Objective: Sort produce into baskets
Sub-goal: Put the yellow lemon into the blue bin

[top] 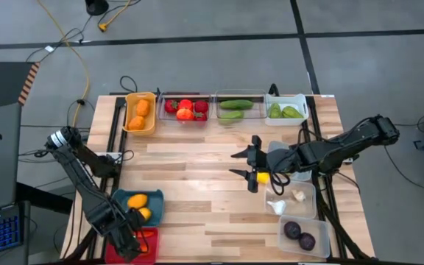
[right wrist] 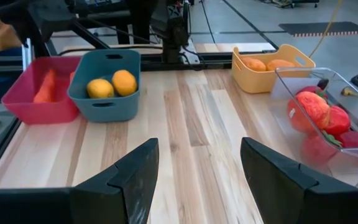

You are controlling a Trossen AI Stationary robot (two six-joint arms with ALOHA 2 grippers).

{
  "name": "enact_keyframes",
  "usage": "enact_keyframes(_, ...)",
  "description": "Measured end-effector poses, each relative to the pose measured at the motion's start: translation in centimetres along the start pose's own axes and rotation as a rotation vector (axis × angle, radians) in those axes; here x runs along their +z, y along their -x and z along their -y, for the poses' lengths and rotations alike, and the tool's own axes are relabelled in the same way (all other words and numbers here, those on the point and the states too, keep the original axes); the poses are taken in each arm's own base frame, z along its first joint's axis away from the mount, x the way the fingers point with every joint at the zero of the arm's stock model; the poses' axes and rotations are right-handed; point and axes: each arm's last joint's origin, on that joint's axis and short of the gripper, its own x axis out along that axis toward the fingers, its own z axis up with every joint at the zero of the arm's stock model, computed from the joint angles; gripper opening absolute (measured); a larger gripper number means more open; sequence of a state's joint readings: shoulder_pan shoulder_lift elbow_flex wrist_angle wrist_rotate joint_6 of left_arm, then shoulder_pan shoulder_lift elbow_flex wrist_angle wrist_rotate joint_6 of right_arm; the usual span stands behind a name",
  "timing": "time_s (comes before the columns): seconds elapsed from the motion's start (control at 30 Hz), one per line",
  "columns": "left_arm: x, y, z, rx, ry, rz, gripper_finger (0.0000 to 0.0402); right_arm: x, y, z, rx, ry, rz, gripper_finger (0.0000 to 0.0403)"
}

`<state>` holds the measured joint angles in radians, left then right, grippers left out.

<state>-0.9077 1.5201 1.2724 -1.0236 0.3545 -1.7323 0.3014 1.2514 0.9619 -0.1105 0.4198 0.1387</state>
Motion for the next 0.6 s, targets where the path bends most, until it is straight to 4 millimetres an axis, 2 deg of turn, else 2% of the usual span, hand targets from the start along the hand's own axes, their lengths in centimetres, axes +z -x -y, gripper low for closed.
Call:
enact_keyframes(0.27, 0.8, 0.2, 0.1, -0.012, -0.035, 0.106, 0.0190, -0.6, 0.0, 0.1, -0.006, 0.026, -0.059, 0.0255)
enact_keyframes(0.4, 1.8, 0.5, 0.2, -0.018, -0.120, 0.142, 0.0190, -0.8, 0.0, 0.1, -0.008, 0.031, -0.074, 0.0255)
enact_keyframes(0.6, 3.9, 1.3, 0.4, -0.013, -0.241, 0.300, 0.0190, -0.9, 0.0, 0.1, -0.010, 0.036, -0.087, 0.0255)
